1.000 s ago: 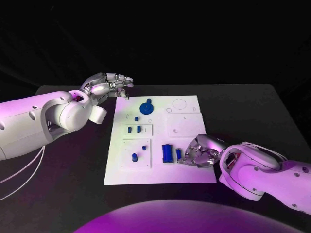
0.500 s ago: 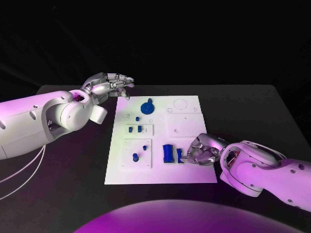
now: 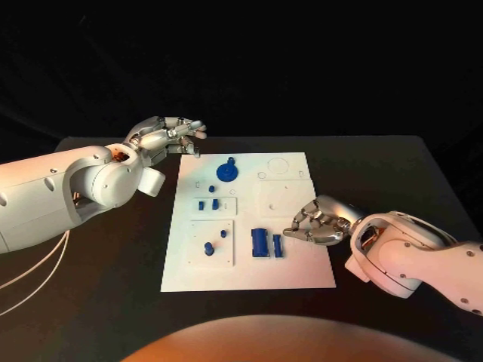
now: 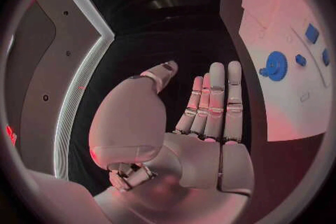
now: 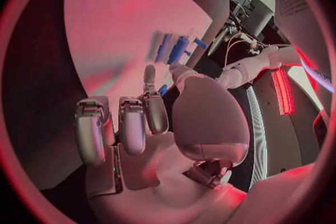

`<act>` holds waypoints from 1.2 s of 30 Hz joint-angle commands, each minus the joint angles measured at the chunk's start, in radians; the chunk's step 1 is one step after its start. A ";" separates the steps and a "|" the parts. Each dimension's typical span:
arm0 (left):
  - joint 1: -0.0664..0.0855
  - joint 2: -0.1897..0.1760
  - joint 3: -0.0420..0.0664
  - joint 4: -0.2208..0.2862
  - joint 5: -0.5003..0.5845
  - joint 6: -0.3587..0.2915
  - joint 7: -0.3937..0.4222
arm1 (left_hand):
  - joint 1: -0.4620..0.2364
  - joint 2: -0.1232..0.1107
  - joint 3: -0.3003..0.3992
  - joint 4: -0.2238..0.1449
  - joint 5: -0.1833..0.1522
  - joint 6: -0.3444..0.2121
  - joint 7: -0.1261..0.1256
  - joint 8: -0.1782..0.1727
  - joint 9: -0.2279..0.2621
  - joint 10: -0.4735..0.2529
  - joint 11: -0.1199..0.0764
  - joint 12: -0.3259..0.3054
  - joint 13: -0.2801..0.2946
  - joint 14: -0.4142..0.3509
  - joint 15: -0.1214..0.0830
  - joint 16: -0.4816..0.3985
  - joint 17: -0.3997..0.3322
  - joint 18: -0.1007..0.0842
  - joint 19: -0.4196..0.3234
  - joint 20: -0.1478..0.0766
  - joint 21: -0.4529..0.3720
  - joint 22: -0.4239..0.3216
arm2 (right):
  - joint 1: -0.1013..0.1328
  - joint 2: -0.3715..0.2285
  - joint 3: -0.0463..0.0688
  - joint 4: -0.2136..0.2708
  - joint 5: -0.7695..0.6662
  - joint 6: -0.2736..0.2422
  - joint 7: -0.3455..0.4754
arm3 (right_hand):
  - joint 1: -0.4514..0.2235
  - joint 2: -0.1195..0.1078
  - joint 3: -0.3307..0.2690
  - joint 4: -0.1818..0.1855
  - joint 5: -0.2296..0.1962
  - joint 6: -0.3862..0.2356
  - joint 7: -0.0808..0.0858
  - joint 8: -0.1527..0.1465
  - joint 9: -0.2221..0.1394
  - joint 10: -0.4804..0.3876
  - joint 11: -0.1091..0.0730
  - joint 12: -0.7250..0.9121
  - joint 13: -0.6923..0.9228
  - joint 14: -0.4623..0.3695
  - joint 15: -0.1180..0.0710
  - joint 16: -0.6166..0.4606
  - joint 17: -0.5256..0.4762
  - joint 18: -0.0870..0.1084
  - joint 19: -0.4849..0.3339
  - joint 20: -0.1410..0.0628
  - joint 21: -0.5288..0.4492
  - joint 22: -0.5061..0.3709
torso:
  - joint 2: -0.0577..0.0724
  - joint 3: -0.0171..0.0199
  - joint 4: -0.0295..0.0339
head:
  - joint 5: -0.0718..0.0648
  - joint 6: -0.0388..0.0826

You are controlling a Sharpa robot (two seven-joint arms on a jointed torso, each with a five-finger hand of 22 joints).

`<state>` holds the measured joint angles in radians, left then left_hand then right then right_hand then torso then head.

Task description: Assemble the parts on the task board

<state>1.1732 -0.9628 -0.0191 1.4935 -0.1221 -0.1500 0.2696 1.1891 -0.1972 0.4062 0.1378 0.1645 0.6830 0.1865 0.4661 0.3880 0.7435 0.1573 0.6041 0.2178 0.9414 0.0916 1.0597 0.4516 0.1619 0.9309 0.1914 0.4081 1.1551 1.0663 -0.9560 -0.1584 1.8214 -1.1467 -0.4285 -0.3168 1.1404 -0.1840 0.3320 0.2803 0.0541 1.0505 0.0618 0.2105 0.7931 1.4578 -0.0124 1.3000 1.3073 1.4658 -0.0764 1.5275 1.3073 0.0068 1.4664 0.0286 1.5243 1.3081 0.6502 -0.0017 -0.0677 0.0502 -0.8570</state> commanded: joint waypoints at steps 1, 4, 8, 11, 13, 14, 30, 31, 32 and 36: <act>0.001 0.010 0.000 -0.001 0.063 0.027 0.069 | -0.012 -0.002 -0.059 0.039 -0.026 -0.014 0.026 0.007 -0.001 -0.004 -0.001 0.009 -0.001 -0.010 -0.001 0.006 0.002 0.019 0.005 0.005 -0.010 -0.014 | 0.024 0.010 0.001 -0.049 0.273 -0.076 0.260 | 0.035 0.004 0.030 -0.011 0.002 -0.052 0.021 -0.029 -0.013 -0.038 0.018 -0.086 0.083 0.074 0.017 -0.031 0.145 0.020 0.047 0.019 -0.067 0.226 | -0.012 -0.0079 -0.0049 | -0.004 0.023; -0.001 0.025 -0.002 -0.014 0.085 0.015 0.095 | 0.002 0.014 -0.126 0.081 -0.087 -0.016 0.026 0.019 -0.003 0.004 -0.002 0.019 -0.005 -0.019 0.000 0.003 0.002 0.019 0.003 0.006 -0.021 -0.029 | 0.054 0.032 0.001 -0.129 0.450 -0.083 0.370 | 0.056 -0.001 0.056 -0.027 0.005 -0.081 0.035 -0.045 -0.024 -0.106 0.031 -0.212 0.011 0.052 0.029 -0.087 0.070 0.043 -0.005 0.031 -0.173 0.191 | -0.023 -0.0129 -0.0061 | -0.010 0.050; -0.005 0.048 -0.010 -0.045 0.108 -0.006 0.125 | 0.071 0.046 -0.215 0.122 -0.079 -0.012 0.019 0.028 -0.013 0.032 -0.004 0.015 -0.019 -0.085 0.006 -0.086 -0.031 0.018 -0.041 0.013 -0.081 -0.081 | 0.089 0.072 0.003 -0.252 0.621 -0.066 0.470 | 0.078 -0.006 0.115 -0.069 0.018 -0.125 0.055 -0.065 -0.038 -0.300 0.048 -0.564 -0.218 -0.026 0.045 -0.249 -0.122 0.087 -0.116 0.046 -0.400 0.110 | -0.036 -0.0156 -0.0075 | -0.019 0.092; -0.017 0.078 -0.013 -0.085 0.136 -0.021 0.149 | 0.123 0.075 -0.290 0.147 -0.073 -0.006 -0.008 0.009 -0.032 0.059 -0.007 -0.043 -0.052 -0.106 0.012 -0.210 -0.069 0.017 -0.080 0.020 -0.158 -0.152 | 0.106 0.116 0.008 -0.363 0.701 -0.048 0.540 | 0.090 -0.023 0.196 -0.110 0.011 -0.137 0.084 -0.082 -0.076 -0.422 0.080 -0.785 -0.421 -0.229 0.067 -0.628 -0.497 0.152 -0.329 0.074 -0.843 -0.079 | -0.050 -0.0141 -0.0067 | -0.020 0.121; -0.025 0.097 -0.014 -0.111 0.146 -0.026 0.160 | 0.164 0.102 -0.337 0.148 -0.061 0.001 -0.021 -0.024 -0.048 0.080 -0.006 -0.125 -0.089 -0.121 0.025 -0.372 -0.106 0.018 -0.119 0.035 -0.247 -0.238 | 0.112 0.146 0.010 -0.430 0.758 -0.029 0.578 | 0.093 -0.040 0.223 -0.135 0.027 -0.155 0.103 -0.102 -0.114 -0.444 0.105 -0.904 -0.561 -0.305 0.096 -0.765 -0.572 0.173 -0.424 0.098 -1.051 -0.203 | -0.059 -0.0122 -0.0068 | -0.020 0.149; -0.028 0.106 -0.015 -0.124 0.149 -0.026 0.162 | 0.177 0.111 -0.359 0.148 -0.061 0.007 -0.023 -0.040 -0.055 0.093 -0.013 -0.162 -0.105 -0.123 0.031 -0.445 -0.116 0.019 -0.126 0.042 -0.282 -0.277 | 0.113 0.158 0.012 -0.459 0.785 -0.016 0.594 | 0.096 -0.036 0.240 -0.145 0.034 -0.158 0.108 -0.106 -0.129 -0.471 0.113 -0.967 -0.628 -0.350 0.111 -0.836 -0.606 0.170 -0.447 0.111 -1.101 -0.246 | -0.060 -0.0118 -0.0067 | -0.018 0.158; -0.067 0.221 -0.015 -0.267 0.143 -0.052 0.142 | -0.304 0.197 -0.406 -0.138 -0.165 -0.683 -0.186 -0.466 -0.388 -0.744 -0.157 -0.604 -0.218 -0.941 -0.092 -1.060 -0.452 -0.162 -0.931 -0.191 -0.408 -1.155 | 0.110 0.278 0.028 -0.671 0.853 0.010 0.642 | -0.398 0.184 -0.332 -0.280 -0.054 -1.050 -0.062 -0.210 -0.793 -1.458 0.012 -1.300 -1.307 -1.466 0.076 -1.527 -1.307 -0.007 -1.466 -0.029 -1.524 -1.308 | -0.081 -0.0012 0.0071 | -0.015 0.228; -0.068 0.221 -0.014 -0.261 0.143 -0.061 0.144 | -0.339 0.197 -0.406 -0.138 -0.165 -0.683 -0.186 -0.466 -0.388 -0.744 -0.157 -0.604 -0.218 -0.941 -0.092 -1.060 -0.452 -0.162 -0.931 -0.191 -0.408 -1.155 | 0.107 0.275 0.031 -0.661 0.860 0.002 0.647 | -0.427 0.184 -0.332 -0.280 -0.054 -1.050 -0.062 -0.210 -0.793 -1.458 0.012 -1.300 -1.307 -1.466 0.076 -1.527 -1.307 -0.007 -1.466 -0.029 -1.524 -1.308 | -0.083 -0.0009 0.0120 | -0.018 0.231; -0.070 0.220 -0.013 -0.250 0.142 -0.080 0.147 | -0.382 0.197 -0.406 -0.138 -0.165 -0.683 -0.186 -0.466 -0.388 -0.744 -0.157 -0.604 -0.218 -0.941 -0.092 -1.060 -0.452 -0.162 -0.931 -0.191 -0.408 -1.155 | 0.102 0.271 0.037 -0.643 0.872 -0.014 0.655 | -1.140 0.184 -0.332 -0.280 -0.054 -1.050 -0.062 -0.210 -0.793 -1.458 0.012 -1.300 -1.307 -1.466 0.076 -1.527 -1.307 -0.007 -1.466 -0.029 -1.524 -1.308 | -0.087 -0.0005 0.0211 | -0.023 0.235; -0.077 0.215 -0.009 -0.207 0.140 -0.151 0.161 | -1.189 0.197 -0.406 -0.138 -0.165 -0.683 -0.186 -0.466 -0.388 -0.744 -0.157 -0.604 -0.218 -0.941 -0.092 -1.060 -0.452 -0.162 -0.931 -0.191 -0.408 -1.155 | 0.080 0.253 0.059 -0.571 0.923 -0.074 0.688 | -1.140 0.184 -0.332 -0.280 -0.054 -1.050 -0.062 -0.210 -0.793 -1.458 0.012 -1.300 -1.307 -1.466 0.076 -1.527 -1.307 -0.007 -1.466 -0.029 -1.524 -1.308 | -0.099 0.0009 0.0505 | -0.040 0.249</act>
<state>1.0975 -0.7472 -0.0295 1.2733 0.0234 -0.2265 0.4081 0.8917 -0.0016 -0.0098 0.0513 0.0203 0.1319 0.0254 0.0569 0.0482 0.1537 0.0174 0.0395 0.0118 0.1326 0.0240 0.0457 0.0535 0.0371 0.1281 0.0507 0.0134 0.1149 1.1502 -0.7011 -0.1013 1.2297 -0.2733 -0.4403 0.3285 0.4641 -0.0305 0.1014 0.0092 0.0243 0.1604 0.0393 0.0188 0.0923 0.2173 0.0321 0.0135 0.0420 0.1700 0.0267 0.0348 0.0763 0.0417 0.1672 0.0461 0.0134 0.1126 0.5615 -0.0021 -0.0422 0.0203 -0.6167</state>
